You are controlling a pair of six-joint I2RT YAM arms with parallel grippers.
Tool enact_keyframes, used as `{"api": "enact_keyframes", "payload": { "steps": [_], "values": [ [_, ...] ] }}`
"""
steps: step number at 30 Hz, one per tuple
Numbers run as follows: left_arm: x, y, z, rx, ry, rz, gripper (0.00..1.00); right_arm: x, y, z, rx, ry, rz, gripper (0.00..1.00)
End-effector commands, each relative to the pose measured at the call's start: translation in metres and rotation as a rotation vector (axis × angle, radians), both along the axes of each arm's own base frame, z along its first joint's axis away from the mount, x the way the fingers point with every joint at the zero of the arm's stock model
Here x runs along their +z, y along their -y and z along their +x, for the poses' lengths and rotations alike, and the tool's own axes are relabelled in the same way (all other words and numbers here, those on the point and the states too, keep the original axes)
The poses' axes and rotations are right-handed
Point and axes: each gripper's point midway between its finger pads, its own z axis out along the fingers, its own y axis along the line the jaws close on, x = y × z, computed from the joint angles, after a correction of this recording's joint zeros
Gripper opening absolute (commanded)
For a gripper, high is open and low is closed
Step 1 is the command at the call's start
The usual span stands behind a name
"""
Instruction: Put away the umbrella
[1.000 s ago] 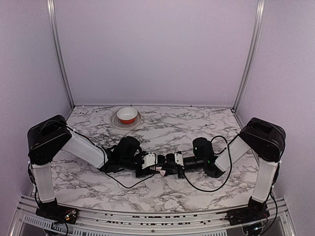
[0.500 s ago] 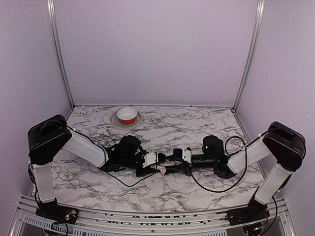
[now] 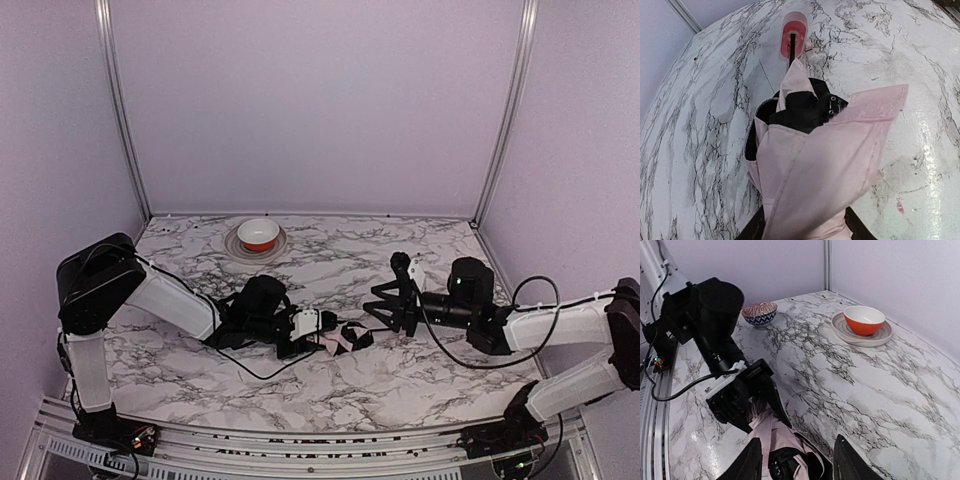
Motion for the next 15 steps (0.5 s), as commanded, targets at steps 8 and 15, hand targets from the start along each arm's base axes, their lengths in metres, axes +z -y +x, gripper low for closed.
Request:
{"api": "enact_keyframes", "payload": {
  "steps": [8, 15],
  "values": [
    [-0.052, -0.028, -0.012, 0.033, -0.114, 0.171, 0.00, -0.066, -0.027, 0.008, -0.014, -0.839, -0.117, 0.36],
    [-0.056, -0.026, -0.015, 0.026, -0.126, 0.173, 0.00, -0.082, -0.039, -0.007, 0.037, -0.908, -0.160, 0.42]
  ]
}}
